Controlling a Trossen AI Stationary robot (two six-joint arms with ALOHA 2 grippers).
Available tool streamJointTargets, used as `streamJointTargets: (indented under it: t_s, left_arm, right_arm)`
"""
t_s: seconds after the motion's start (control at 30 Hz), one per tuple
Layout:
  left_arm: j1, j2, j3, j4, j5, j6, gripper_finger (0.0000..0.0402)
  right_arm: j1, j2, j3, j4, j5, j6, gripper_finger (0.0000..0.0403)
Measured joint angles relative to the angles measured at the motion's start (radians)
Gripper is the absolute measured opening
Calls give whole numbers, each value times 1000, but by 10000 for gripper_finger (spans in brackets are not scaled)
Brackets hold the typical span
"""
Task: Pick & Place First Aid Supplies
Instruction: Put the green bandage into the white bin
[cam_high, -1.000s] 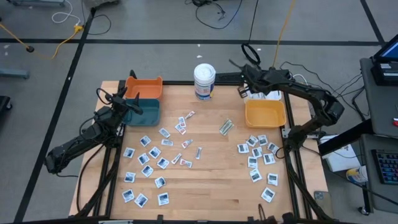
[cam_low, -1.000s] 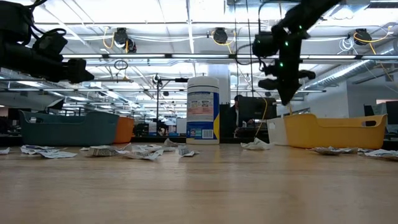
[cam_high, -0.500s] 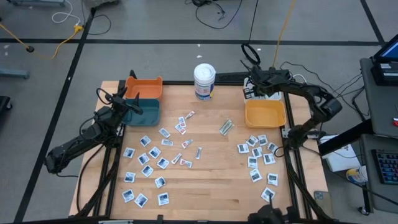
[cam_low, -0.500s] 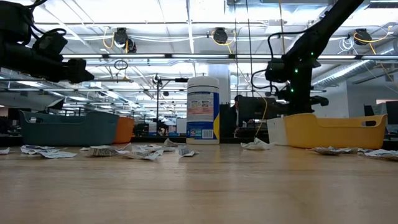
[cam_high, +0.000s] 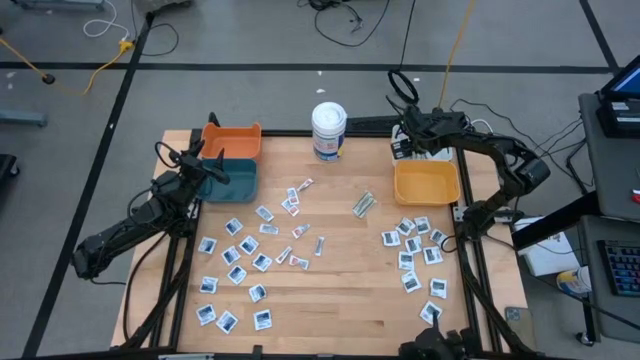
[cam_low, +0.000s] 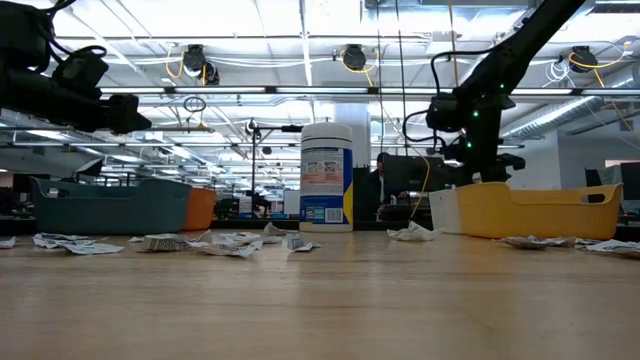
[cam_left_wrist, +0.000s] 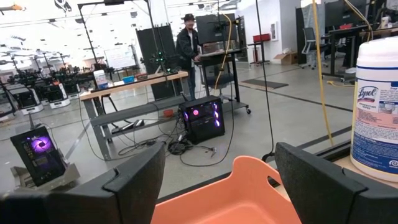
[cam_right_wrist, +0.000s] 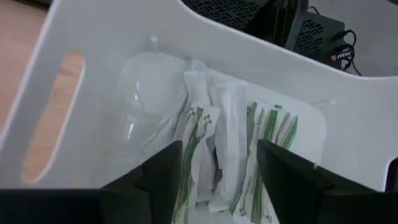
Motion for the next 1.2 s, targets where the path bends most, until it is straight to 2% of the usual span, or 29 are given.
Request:
streamJointTargets:
  t_s: [0.23,1.2]
  left_arm:
    - [0,0,0,0,0,0,308]
    - [0,0,0,0,0,0,308]
  right_arm:
    - [-1,0,0,56,1,-11,248]
    - [1,-5,0,157,-3,-123,238]
